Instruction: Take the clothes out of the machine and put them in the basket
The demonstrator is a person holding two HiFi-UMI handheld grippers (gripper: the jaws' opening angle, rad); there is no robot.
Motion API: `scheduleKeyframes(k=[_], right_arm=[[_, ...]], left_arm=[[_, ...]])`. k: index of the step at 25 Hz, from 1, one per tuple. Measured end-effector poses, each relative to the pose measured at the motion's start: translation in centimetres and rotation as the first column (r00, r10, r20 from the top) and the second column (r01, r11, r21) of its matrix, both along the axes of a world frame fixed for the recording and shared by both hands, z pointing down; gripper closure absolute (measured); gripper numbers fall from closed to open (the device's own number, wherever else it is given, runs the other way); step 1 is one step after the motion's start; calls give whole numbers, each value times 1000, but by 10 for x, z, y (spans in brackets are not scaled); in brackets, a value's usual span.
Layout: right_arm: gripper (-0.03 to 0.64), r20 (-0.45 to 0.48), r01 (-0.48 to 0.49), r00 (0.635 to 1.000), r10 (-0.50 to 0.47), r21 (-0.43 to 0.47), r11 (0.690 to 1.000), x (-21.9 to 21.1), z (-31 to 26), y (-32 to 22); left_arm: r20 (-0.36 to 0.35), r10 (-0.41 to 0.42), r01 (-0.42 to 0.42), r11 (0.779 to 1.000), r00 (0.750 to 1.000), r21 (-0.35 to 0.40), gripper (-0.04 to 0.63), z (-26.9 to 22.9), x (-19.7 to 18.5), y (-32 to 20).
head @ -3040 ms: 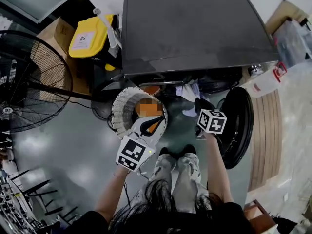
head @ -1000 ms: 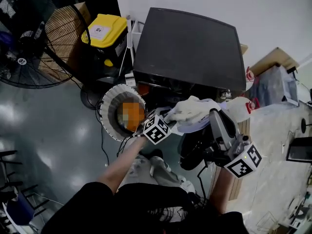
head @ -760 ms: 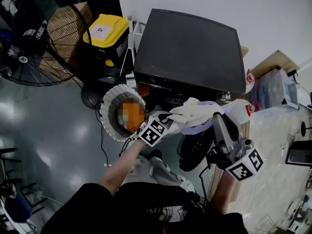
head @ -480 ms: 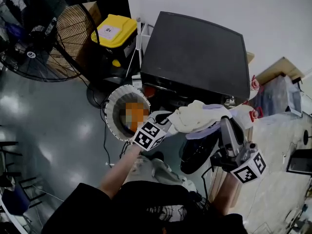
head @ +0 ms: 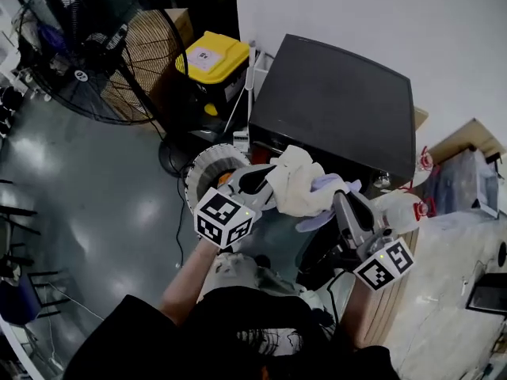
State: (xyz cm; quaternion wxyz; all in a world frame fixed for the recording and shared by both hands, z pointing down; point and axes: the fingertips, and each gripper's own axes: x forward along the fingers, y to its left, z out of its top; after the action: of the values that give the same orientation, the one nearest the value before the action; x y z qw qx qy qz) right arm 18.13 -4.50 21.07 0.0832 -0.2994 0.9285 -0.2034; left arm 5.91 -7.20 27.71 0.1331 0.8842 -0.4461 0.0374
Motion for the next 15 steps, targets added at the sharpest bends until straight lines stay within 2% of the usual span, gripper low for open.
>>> scheduleKeyframes(k=[8, 15], right_arm=[[558, -109, 127, 986, -124, 21, 992, -79, 13, 6], [558, -148, 207, 968, -200, 34, 978, -145, 17, 3]], left_arm=[[28, -87, 82, 985, 996, 151, 575, -78, -46, 9], [45, -134, 121, 967, 990, 222, 574, -116, -83, 24]])
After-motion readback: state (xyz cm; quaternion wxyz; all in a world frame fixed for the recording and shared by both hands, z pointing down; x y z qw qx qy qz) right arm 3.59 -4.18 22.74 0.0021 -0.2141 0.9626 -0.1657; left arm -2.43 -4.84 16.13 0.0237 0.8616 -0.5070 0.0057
